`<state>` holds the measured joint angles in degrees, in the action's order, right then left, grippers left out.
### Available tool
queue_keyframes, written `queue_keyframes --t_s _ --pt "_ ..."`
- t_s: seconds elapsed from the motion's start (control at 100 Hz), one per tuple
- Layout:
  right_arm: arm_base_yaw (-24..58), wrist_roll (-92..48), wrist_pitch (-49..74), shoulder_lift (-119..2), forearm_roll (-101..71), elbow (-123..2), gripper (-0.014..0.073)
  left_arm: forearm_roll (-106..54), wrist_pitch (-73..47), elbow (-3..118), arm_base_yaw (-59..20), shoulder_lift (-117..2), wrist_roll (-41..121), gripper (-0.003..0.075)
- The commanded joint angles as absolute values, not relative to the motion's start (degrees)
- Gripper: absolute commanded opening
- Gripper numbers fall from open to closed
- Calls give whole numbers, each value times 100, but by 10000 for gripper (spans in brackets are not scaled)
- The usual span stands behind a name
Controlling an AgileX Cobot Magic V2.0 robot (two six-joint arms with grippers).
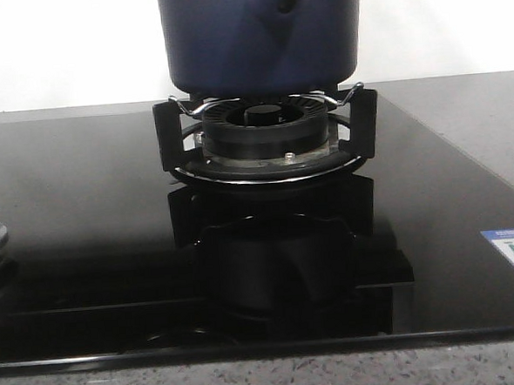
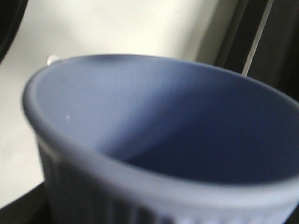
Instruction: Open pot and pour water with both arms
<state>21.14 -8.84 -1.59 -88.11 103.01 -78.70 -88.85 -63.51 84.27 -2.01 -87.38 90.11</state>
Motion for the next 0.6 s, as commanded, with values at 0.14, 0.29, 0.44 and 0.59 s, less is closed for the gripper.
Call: queue_keyframes --t_s 0.14,0.29,0.44,0.59 --pt "2078 427 93 -8647 9409 -7938 279 -9545 -6463 8662 -192 -8445 8972 252" --pt "2088 1825 582 -8622 8865 -7935 279 -9585 -6463 8662 -192 -8445 8972 252" --pt "2075 3256 704 -8461 8413 -7935 279 -9755 -6463 8662 -225 -8445 8972 252" --pt "2075 4452 841 -8263 8265 -7898 279 -9800 -6353 8662 -425 -8445 8972 252"
